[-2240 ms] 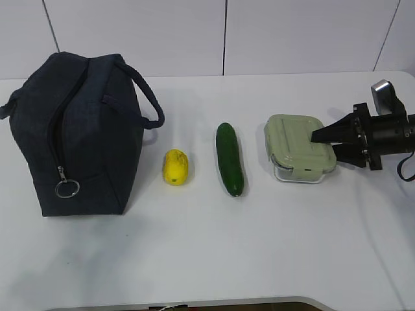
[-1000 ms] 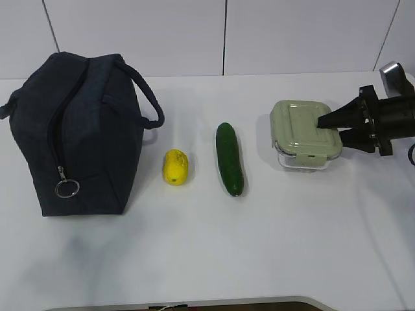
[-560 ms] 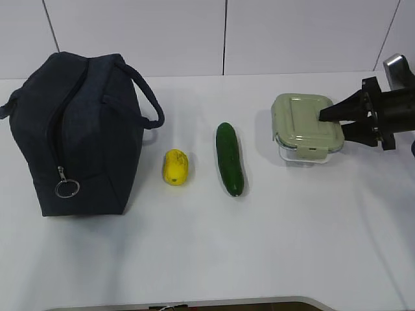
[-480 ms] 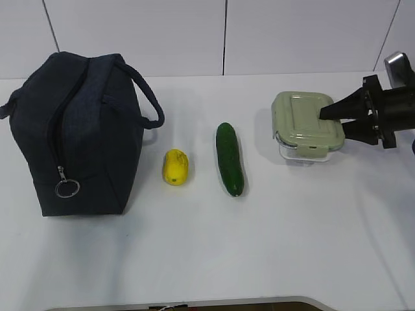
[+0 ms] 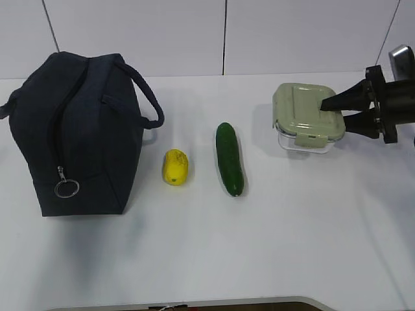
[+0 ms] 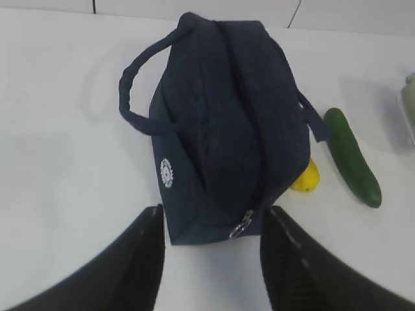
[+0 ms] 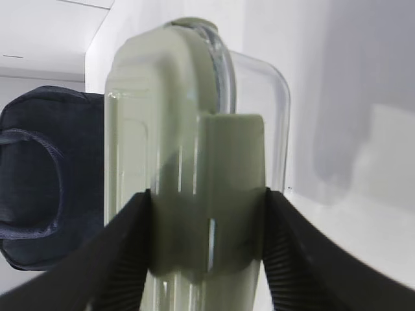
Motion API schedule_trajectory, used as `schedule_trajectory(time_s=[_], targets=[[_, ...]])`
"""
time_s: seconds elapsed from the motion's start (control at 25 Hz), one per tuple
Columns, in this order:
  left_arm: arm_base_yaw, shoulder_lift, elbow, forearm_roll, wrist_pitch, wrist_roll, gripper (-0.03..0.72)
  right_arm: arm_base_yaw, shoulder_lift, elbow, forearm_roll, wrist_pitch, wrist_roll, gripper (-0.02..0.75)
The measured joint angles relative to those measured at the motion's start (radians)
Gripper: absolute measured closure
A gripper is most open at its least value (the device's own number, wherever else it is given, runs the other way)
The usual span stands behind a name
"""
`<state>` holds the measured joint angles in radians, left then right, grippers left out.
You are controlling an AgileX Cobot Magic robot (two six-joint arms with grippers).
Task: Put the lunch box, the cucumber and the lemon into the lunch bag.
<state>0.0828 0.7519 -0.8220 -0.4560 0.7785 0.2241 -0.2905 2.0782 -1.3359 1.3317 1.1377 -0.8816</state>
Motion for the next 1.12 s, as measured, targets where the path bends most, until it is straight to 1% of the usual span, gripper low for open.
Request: schedule_trajectory(time_s=[0.2,0.48,0.64,0.8,1.12], targets=[[0.000,0.155,-0.071,-0.085,-0.029,0.061,0.338,0.000,-0.030,0.004,0.017,0.000,0.002,0.349],[0.000,0.368,-0.179,-0.186,-0.035,0.116,0.335,0.000,-0.053,0.004,0.032,0.002,0.005,0.349],[0.000,0.484,-0.251,-0.240,-0.029,0.127,0.295,0.002,-0.065,0.005,0.032,0.003,0.008,0.349],[0.000,0.588,-0.298,-0.274,-0.029,0.130,0.270,0.029,-0.074,0.005,0.032,0.003,0.008,0.349],[0.000,0.741,-0.366,-0.311,-0.024,0.143,0.267,0.106,-0.074,0.005,0.036,0.003,0.009,0.349]])
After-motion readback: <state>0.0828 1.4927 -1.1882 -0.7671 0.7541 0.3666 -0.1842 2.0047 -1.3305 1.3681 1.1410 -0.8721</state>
